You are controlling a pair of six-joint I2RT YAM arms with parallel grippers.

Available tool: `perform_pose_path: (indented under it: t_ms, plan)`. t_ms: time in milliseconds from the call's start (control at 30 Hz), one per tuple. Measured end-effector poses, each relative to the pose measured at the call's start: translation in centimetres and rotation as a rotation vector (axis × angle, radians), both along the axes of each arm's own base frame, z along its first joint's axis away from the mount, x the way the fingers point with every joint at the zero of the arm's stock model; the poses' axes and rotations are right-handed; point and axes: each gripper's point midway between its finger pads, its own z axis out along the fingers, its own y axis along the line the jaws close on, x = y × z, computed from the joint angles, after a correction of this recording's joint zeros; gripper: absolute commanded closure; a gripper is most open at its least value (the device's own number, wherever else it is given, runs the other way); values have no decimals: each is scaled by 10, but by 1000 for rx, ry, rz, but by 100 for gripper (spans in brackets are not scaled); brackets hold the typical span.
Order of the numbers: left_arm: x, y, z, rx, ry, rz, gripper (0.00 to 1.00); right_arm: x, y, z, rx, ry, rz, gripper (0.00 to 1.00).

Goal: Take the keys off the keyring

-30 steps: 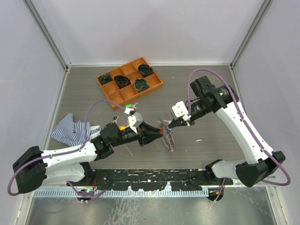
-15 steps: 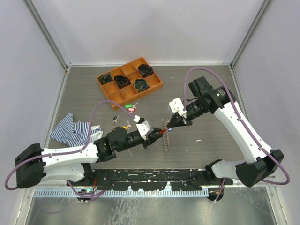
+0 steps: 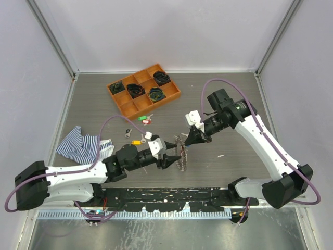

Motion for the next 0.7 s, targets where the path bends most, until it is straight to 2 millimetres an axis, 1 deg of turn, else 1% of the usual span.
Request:
perform_pose_path:
  t_ms: [133, 267, 467, 600, 700]
  plan:
    - [-15, 5, 11, -33, 6, -61, 43, -1, -2, 0, 13, -15, -8, 99]
    - [-26, 11, 20, -53, 31, -98, 42, -6, -9, -6, 20, -14, -30, 99]
    - [-35, 18, 23, -71, 121, -111, 40, -2, -18, -12, 34, -11, -77, 99]
    - [-40, 22, 23, -82, 195, -111, 40, 1, -23, -9, 64, -32, -94, 99]
    - [-45, 25, 27, -100, 245, -122, 37, 1, -25, -4, 88, -62, -93, 99]
